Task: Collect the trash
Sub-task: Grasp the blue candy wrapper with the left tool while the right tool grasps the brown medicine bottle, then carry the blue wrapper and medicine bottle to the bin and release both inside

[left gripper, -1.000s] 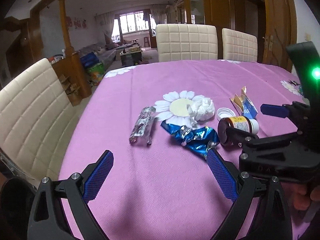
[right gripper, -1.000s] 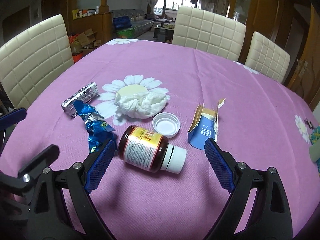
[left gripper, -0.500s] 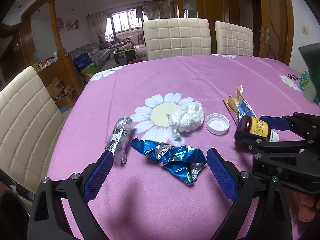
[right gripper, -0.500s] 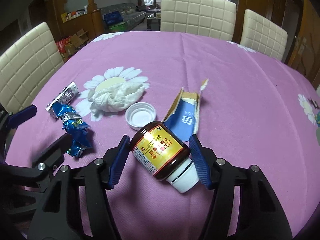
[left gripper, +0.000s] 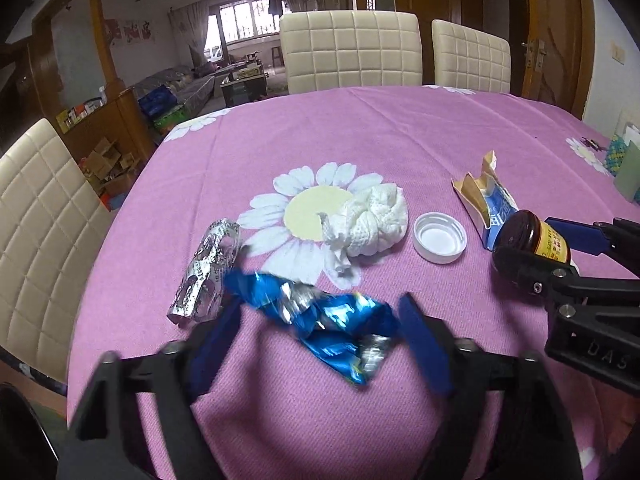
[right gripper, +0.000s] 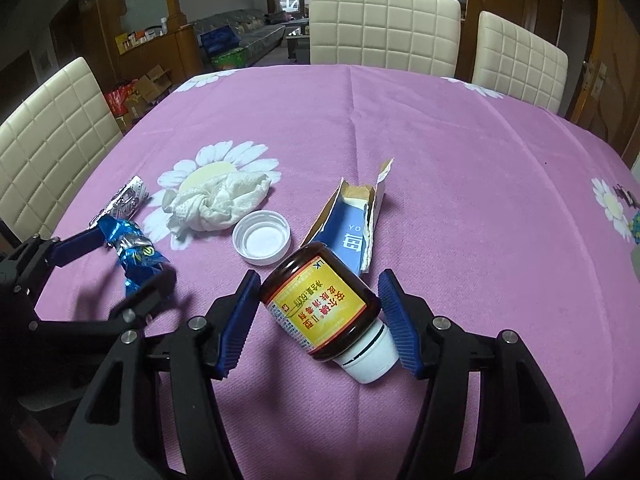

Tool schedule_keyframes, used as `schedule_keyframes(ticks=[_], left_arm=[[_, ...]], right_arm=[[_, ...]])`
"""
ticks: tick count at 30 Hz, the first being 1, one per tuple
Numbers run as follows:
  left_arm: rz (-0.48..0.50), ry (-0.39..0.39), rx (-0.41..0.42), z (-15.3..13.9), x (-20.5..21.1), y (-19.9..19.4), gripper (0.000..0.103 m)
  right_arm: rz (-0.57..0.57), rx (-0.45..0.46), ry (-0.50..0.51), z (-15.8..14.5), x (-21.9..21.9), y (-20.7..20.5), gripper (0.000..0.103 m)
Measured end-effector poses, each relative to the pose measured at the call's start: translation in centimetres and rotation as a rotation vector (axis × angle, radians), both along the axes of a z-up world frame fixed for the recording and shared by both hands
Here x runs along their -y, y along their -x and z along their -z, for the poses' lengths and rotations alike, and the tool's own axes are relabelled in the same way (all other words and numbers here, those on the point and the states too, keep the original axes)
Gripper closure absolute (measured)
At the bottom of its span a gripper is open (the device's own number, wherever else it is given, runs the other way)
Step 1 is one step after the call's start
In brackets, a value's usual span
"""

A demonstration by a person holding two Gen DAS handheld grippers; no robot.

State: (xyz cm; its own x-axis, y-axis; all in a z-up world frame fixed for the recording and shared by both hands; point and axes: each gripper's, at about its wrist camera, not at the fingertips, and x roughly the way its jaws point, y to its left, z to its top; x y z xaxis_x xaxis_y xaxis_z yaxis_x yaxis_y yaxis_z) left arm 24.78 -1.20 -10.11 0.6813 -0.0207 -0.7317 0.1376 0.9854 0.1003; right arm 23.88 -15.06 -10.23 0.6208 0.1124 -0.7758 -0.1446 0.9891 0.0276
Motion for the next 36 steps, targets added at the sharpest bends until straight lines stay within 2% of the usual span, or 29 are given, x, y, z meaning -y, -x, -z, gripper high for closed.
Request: schedule_keyframes(ticks=[1, 5, 13, 18, 24, 31, 36], left_arm=[[-0.008, -0.01, -0.023, 0.3, -0.1, -0.2, 0.053], [0.004, 0.007, -0.012, 0.0, -0.3, 0.5, 0.06], [-0.002, -0.026, 0.043, -1.6, -0.8, 3.3, 0.06], [-0.021, -0.025, 0.076, -2.4, -2.8, 5.7, 0.06], [-0.062, -0.032, 0.104, -2.8, -5.1, 8.0, 0.06], [-0.095, -0.044, 0.147, -3.6, -7.3, 10.3, 0.06], [-0.156, -0.054, 0.177, -4.5, -10.2, 12.2, 0.06]], right_arm=[[0.001, -0.001, -0.005, 0.0, 0.1, 0.0, 0.041], [-0.005, 0.007, -0.004, -0.1, 0.0, 0.2, 0.041], [-0.098, 0.085, 0.001, -1.0, -1.9, 1.7, 0.042], [-0.158, 0.087, -0.009, -0.9, -3.5, 2.5, 0.042], [-0.259, 0.122, 0.01, -1.3, -6.6, 4.7, 0.042], [-0.361, 0.165, 0.078, -2.0, -10.9, 7.6, 0.041], [-0.427, 0.189, 0.095, -2.9, -13.7, 9.1, 0.041]])
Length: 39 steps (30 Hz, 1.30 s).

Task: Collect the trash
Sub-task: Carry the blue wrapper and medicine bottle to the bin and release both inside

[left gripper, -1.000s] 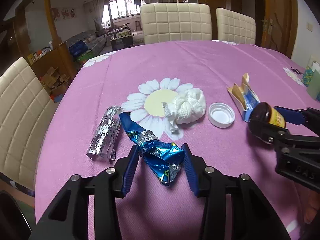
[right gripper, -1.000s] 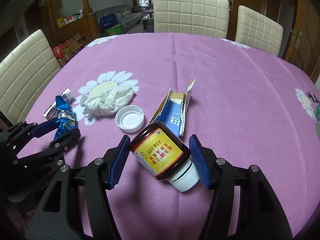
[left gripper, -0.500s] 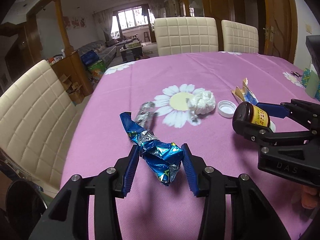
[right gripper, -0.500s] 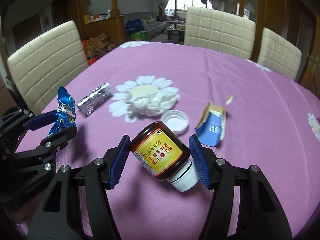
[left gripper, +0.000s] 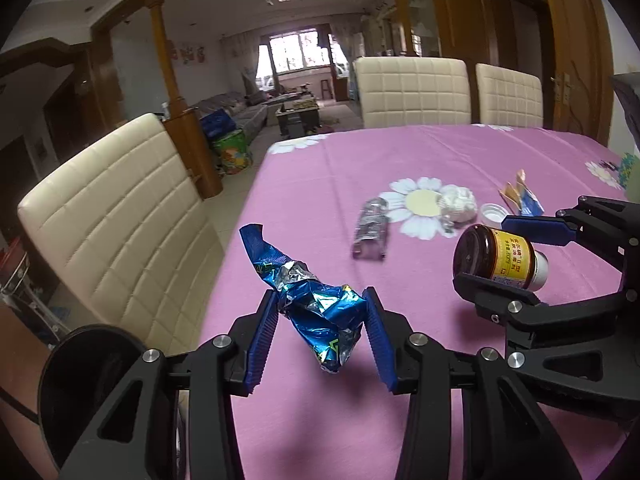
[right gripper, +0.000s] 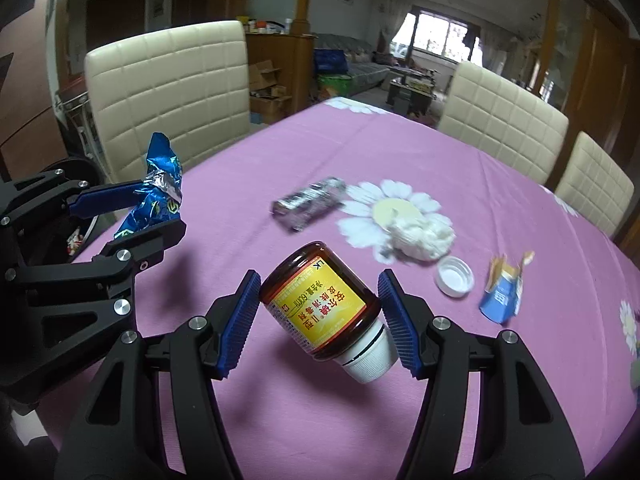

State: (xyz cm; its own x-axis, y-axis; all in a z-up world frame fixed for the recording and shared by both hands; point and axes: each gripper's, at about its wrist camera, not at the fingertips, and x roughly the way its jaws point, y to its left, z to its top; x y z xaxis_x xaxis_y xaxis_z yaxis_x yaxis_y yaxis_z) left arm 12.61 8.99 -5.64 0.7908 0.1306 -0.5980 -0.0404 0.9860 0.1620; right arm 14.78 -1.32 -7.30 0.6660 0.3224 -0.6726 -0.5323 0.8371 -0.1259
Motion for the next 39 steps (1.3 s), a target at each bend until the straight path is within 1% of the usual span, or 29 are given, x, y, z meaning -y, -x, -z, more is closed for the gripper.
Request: schedule_keyframes(ticks=[5, 10, 14, 17, 22, 27, 31, 39], left_arm=[[-0.098, -0.024, 0.036, -0.5, -3.8, 2.6, 0.06], [-0.195, -0.016, 0.049, -0.3, -7.9, 5.0, 0.06], [-0.253, -0.029, 0.044, 0.5, -9.5, 6.3, 0.06], [-0.298, -0.019, 0.035, 1.1, -11.1, 7.3, 0.06], [-0.388, -0.02, 0.022, 1.9, -14.2, 8.8, 0.06], [-0.45, 0.02, 0.019, 2.3, -16.9, 10.4, 0.06], [-0.487, 0.035, 0.036, 2.0, -17.9, 11.3, 0.06], [-0.532, 0.017, 0.049, 1.7, -19.2, 12.3, 0.06]], right_arm=[[-0.083, 0.036, 0.029, -0.8, -3.9, 1.7, 0.041], [-0.166, 0.051, 0.055, -1.0, -8.1, 3.4, 0.041], [-0.239, 0.047, 0.065, -0.6, -11.4, 5.1, 0.041], [-0.296, 0.065, 0.094, -0.1, -13.9, 6.6, 0.041], [-0.343, 0.074, 0.105, -0.3, -16.2, 7.8, 0.041], [-0.384, 0.051, 0.096, -0.6, -18.2, 7.9, 0.042], [-0.432, 0.044, 0.078, -0.8, -20.0, 8.9, 0.041], [-0.486, -0.003, 0.034, -0.8, -21.8, 9.3, 0.041]])
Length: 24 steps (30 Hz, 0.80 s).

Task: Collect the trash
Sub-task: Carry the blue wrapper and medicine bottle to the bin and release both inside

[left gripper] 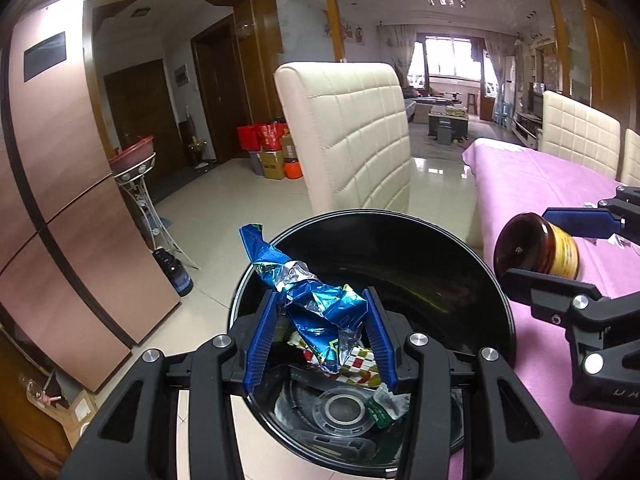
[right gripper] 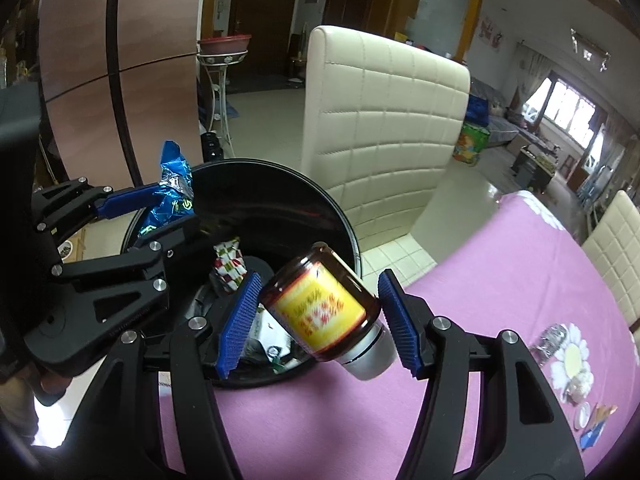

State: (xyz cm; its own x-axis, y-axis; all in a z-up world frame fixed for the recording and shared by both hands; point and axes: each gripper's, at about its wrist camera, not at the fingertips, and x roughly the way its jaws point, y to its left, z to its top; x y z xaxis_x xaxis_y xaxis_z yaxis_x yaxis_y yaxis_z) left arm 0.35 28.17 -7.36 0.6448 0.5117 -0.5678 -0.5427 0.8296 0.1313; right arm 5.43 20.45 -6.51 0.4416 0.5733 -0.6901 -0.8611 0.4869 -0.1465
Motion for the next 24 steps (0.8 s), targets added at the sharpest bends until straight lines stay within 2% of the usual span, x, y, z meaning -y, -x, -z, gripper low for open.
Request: schedule_keyframes(ticks=[6, 13, 24], left_arm=[[-0.015, 0.011, -0.001, 0.2, -0.5, 0.3, 0.06], [-0.002, -0.003, -0.015, 0.5, 0.0, -0.1, 0.06], [0.03, 0.006, -0.036, 0.7, 0.7, -1.3, 0.059]], right_arm=[[-0.034, -0.041, -0.032, 0.1, -0.6, -0.1, 0.042], [-0.01, -0.037, -0.019, 0.7, -0.6, -0.7, 0.041], [0.055, -0.027, 0.009, 1.6, 2.2, -1.8, 0.041]])
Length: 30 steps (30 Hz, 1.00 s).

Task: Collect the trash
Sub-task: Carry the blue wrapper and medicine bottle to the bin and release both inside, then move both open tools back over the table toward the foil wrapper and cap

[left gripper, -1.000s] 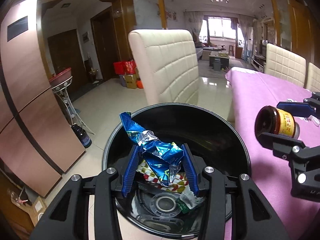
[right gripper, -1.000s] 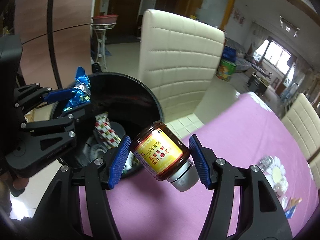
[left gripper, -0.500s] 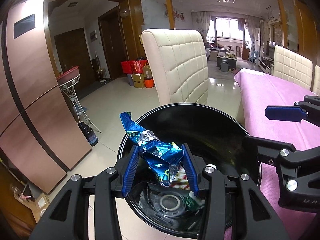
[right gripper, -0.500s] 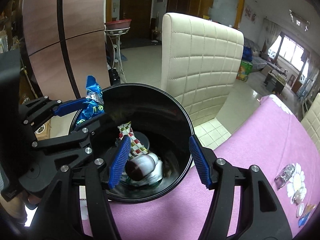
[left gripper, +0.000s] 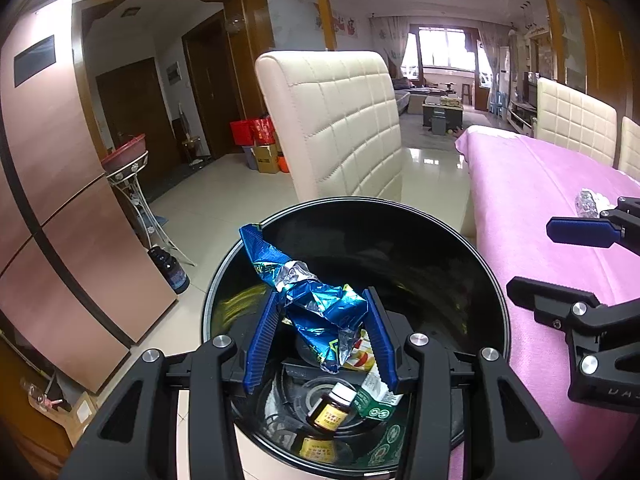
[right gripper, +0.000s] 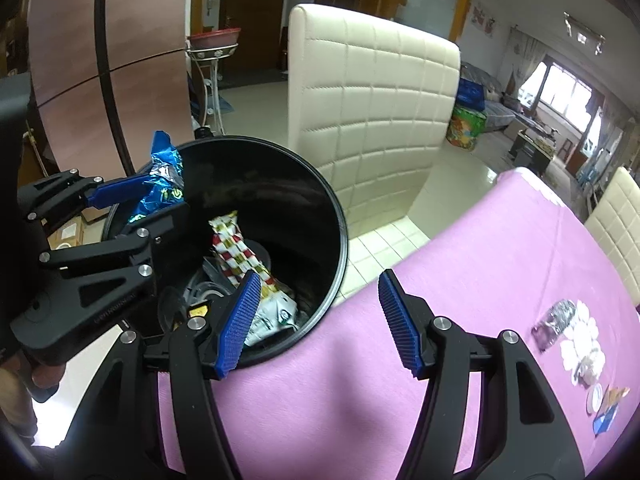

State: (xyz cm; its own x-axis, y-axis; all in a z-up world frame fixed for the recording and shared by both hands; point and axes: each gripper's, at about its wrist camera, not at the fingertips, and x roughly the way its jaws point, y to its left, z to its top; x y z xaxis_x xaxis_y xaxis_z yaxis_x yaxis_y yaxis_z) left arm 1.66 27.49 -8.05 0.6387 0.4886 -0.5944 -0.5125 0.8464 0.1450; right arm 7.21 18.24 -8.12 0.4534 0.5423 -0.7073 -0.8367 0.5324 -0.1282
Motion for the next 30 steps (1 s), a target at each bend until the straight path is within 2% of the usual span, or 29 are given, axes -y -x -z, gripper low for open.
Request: schedule_keyframes(ticks=[7, 9, 11, 13, 22, 30], left_arm=[[0.023, -0.005, 0.012, -0.4, 0.4, -0.2, 0.058], [0.03, 0.018, 0.005, -0.4, 0.2, -0.3, 0.051], [0.036, 0.053, 0.005, -0.4, -0.1, -0.2, 0.031], [0.02, 0.063, 0.022, -0.5, -0.4, 0.1, 0.024], [0.001, 0.06, 0.016, -0.3, -0.5, 0.4, 0.024], [0.086, 0.039, 0.009, -0.4, 2.0, -1.6, 0.024]], right_arm=[[0.01, -0.002, -0.006, -0.1, 0.6, -0.3, 0.041], [0.011, 0.004, -0.005, -0.1, 0.6, -0.3, 0.041], [0.01, 0.004, -0.005, 0.0, 0.6, -0.2, 0.041], [0.011, 0.006, -0.004, 0.0, 0.6, -0.2, 0.041], [0.022, 0.004, 0.0, 0.1, 0.6, -0.3, 0.04], [0.072, 0.011, 0.007, 0.4, 2.7, -1.7, 0.04]])
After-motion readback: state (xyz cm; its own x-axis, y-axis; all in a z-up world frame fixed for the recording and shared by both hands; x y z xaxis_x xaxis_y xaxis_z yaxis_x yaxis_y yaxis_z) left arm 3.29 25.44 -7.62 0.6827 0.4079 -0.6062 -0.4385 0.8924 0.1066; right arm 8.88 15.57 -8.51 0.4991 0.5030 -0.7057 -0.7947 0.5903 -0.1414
